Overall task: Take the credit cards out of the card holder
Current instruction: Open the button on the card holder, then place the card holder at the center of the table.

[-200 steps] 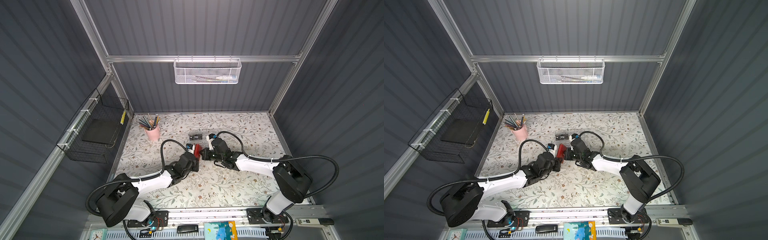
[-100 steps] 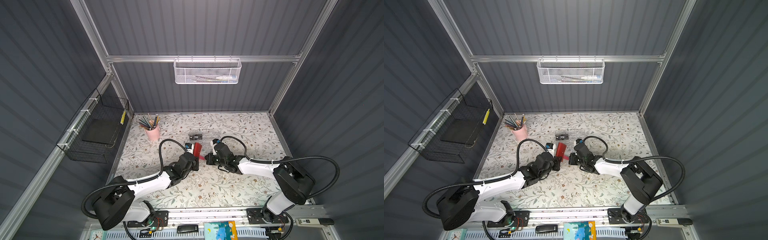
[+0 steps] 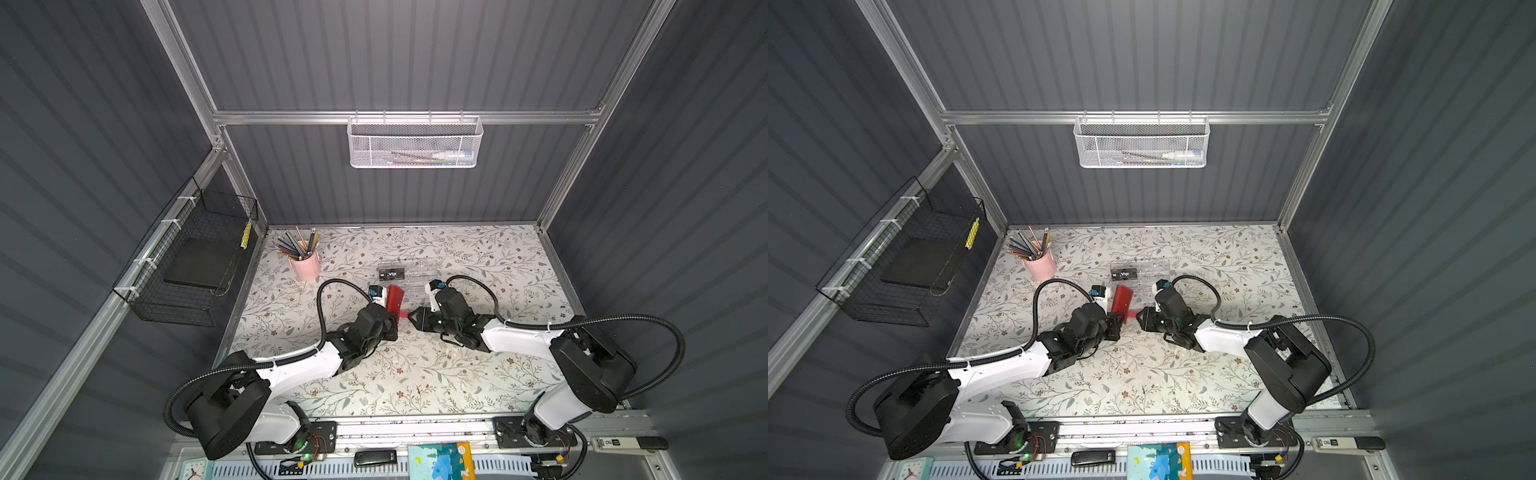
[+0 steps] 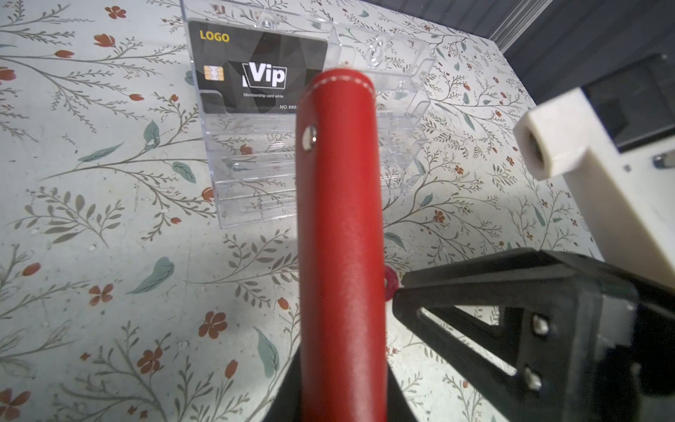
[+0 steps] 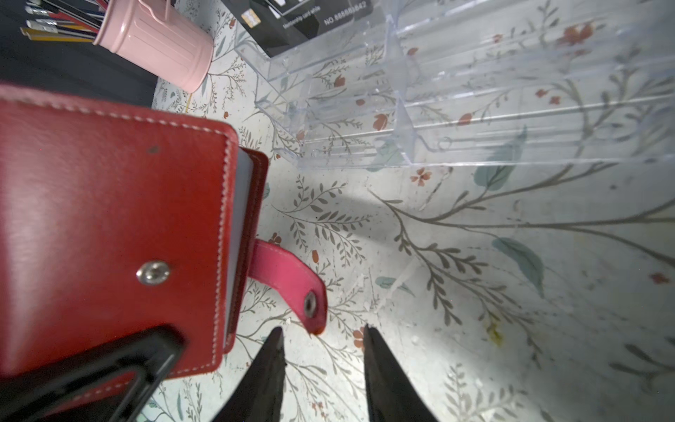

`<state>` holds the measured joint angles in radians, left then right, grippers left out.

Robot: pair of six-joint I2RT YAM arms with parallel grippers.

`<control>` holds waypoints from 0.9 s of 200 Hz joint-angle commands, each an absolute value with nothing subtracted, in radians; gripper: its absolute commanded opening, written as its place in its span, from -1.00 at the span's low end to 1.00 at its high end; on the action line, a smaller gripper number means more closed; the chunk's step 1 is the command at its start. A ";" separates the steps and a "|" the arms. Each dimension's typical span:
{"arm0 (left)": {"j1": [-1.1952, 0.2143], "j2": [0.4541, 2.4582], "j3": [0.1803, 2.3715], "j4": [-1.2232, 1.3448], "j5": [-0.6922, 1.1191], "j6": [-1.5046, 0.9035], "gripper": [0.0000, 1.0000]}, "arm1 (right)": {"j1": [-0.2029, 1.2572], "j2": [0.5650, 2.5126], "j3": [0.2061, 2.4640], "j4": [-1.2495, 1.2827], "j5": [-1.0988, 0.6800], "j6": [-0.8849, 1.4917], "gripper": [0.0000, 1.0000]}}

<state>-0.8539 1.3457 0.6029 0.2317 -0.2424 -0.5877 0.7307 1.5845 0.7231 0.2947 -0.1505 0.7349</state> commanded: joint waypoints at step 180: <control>-0.849 1.278 0.578 0.345 -0.230 -0.644 -1.00 | 0.666 1.681 0.689 0.547 -0.302 0.845 -0.08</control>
<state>-0.8539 1.3048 0.5838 0.2905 -0.2344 -0.6334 0.6666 1.6638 0.6952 0.4889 -0.2653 0.8276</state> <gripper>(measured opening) 0.224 0.477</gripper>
